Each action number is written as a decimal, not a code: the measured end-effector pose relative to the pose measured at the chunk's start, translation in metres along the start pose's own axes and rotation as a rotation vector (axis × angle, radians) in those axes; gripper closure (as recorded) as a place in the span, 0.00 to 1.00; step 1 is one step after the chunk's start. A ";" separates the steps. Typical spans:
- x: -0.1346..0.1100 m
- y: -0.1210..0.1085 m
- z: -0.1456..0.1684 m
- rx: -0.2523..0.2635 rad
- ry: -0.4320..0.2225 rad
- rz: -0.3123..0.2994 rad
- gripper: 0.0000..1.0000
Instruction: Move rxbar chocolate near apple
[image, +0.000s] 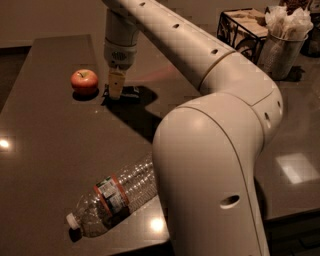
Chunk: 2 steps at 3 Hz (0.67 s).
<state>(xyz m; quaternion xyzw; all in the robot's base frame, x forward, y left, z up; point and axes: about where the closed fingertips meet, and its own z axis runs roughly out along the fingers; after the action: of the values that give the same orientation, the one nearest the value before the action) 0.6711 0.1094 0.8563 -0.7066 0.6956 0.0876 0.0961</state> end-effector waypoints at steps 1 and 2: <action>-0.004 -0.004 0.003 0.013 -0.012 -0.001 0.35; -0.007 -0.008 0.007 0.022 -0.021 -0.002 0.12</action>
Offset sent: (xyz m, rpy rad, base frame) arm 0.0037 0.0039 -0.0017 0.0104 -0.0113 -0.0016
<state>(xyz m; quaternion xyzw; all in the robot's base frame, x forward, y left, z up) 0.6789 0.1181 0.8518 -0.7052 0.6947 0.0873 0.1114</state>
